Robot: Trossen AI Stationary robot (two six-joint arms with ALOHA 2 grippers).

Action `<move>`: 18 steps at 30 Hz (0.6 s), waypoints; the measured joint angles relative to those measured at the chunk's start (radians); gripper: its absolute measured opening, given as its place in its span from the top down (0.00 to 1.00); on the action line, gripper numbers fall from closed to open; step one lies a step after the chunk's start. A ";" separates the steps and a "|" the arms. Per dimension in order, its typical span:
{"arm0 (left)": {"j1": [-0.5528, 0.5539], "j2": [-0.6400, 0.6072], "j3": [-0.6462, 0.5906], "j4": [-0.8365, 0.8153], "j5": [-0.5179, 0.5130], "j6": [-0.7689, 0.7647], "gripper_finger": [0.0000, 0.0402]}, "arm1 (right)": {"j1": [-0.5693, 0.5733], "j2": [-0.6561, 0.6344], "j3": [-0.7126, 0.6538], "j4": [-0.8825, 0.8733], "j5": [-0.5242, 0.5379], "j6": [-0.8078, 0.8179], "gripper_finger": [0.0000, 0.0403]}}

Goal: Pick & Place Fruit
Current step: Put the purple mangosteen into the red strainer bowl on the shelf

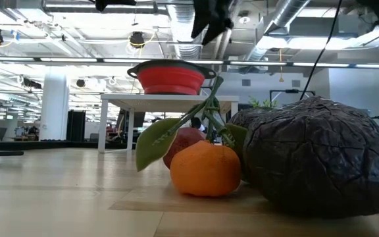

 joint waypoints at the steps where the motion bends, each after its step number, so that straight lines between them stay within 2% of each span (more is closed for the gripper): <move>1: 0.000 0.000 0.000 0.000 0.000 0.000 0.38 | 0.029 -0.002 0.001 -0.017 0.000 -0.012 0.25; 4: 0.000 0.000 0.000 -0.001 0.000 0.001 0.38 | 0.121 -0.013 -0.002 -0.106 -0.004 0.004 0.25; 8: 0.000 0.000 0.000 -0.005 0.000 0.003 0.38 | 0.261 -0.020 0.000 -0.145 -0.012 0.142 0.25; 12: 0.000 0.000 0.000 -0.032 0.001 0.038 0.38 | 0.398 -0.018 -0.001 -0.148 -0.015 0.342 0.25; 15: 0.000 0.000 0.000 -0.082 0.013 0.055 0.38 | 0.483 -0.020 -0.038 -0.148 -0.030 0.554 0.25; 18: 0.000 0.000 0.000 -0.130 0.042 0.056 0.38 | 0.562 -0.016 -0.071 -0.197 -0.079 0.744 0.25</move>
